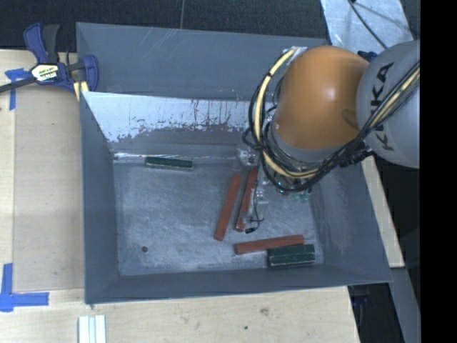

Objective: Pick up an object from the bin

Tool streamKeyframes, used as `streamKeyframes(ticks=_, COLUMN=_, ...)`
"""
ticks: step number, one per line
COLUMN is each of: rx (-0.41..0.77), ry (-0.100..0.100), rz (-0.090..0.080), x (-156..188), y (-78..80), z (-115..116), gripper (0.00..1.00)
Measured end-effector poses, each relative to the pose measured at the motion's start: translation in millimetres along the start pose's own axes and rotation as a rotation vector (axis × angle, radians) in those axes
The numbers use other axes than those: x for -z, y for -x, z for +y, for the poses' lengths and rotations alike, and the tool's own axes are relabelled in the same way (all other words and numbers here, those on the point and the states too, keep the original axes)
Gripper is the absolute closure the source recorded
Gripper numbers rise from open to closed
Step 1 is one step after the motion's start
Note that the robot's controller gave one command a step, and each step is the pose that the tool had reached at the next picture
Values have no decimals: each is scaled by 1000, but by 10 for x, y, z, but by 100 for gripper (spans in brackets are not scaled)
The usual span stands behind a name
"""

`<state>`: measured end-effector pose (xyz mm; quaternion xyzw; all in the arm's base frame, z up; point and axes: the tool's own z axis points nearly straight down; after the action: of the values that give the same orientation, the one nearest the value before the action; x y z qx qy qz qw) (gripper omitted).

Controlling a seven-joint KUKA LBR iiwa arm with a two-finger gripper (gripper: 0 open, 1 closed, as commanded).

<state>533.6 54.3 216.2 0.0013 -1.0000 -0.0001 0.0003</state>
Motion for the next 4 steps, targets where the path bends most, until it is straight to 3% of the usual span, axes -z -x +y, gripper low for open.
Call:
streamKeyframes(ticks=1, rx=293, ry=0, rz=3, x=-1428, y=296, z=-202, gripper=0)
streamKeyframes(ticks=2, rx=290, ry=2, rz=-4, x=-1374, y=318, z=-187, gripper=100)
streamKeyframes(ticks=3, rx=631, ry=-5, rz=-11, x=108, y=368, z=-699, gripper=100)
streamKeyframes(ticks=4, rx=565, ry=2, rz=6, x=-1025, y=-73, z=-907, gripper=100)
